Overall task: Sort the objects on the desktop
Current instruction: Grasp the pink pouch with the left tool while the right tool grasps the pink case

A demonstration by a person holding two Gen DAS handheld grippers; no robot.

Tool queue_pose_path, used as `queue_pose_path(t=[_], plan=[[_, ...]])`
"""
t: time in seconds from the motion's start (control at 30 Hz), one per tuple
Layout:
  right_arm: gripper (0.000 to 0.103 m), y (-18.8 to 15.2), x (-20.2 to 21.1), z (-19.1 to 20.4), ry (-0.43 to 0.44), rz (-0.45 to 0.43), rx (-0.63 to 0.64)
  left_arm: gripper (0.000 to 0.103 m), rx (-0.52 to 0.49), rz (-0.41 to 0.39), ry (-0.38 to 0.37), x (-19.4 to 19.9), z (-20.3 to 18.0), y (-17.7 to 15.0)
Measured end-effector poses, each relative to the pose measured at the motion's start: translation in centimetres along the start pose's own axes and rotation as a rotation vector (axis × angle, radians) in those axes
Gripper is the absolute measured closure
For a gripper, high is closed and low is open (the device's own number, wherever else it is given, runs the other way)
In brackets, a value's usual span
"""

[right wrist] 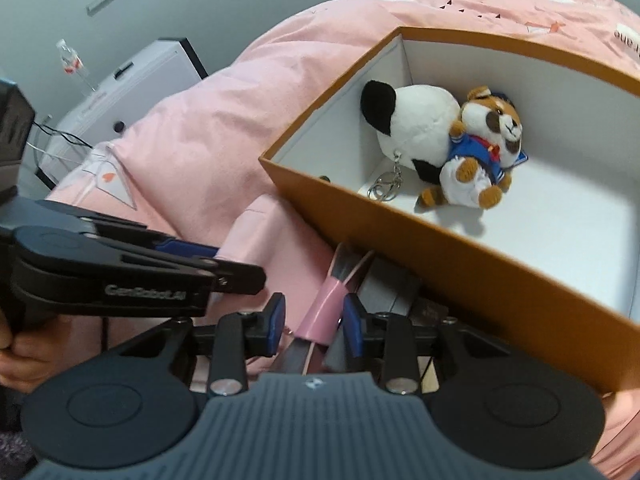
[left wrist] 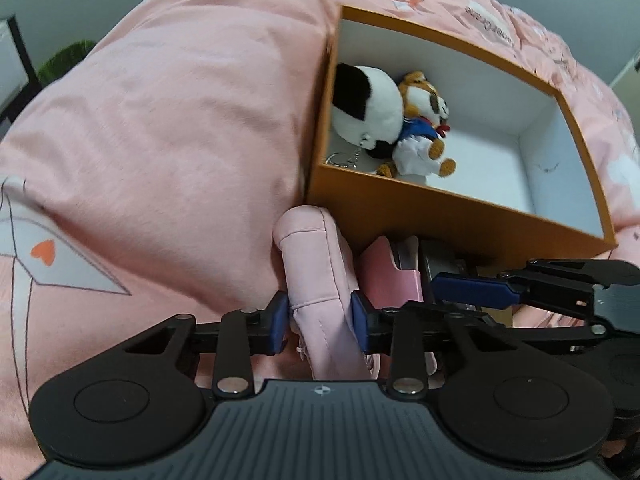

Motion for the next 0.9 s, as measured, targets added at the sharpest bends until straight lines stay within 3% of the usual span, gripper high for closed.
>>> queue_pose_path(t=[0.33,0.43,0.57,0.9], plan=[[0.072,1.0,-1.3,1.9,-0.088,0.056,0.059,0.065,0.016,0.010,-0.080,0.1,1.1,0.3],[0.073,0.7,-1.9,1.0,-0.129,0.088,0.025,0.065,0.019,0.005,-0.094,0.1,1.1,0.3],[0.073,0.5,-2.4,0.4,-0.086,0.120,-0.027,0.065,0.012,0.004,-0.098,0.1,1.0,0.4],[0.069,1.4,-4.8,0.9,-0.162,0.181,-0.020,0.063,0.039,0.004,-0.121,0.2,1.1,0.5]])
Point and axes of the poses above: each gripper's, at about its wrist camera, not at the fingertips, and x roughly against the way its jaws point, z to its left, y to its top, the point moved 10 cm from there along -x, roughly the way its jaws point, and after that the axes turned 14 degrees about z, right-handed, at the moved point
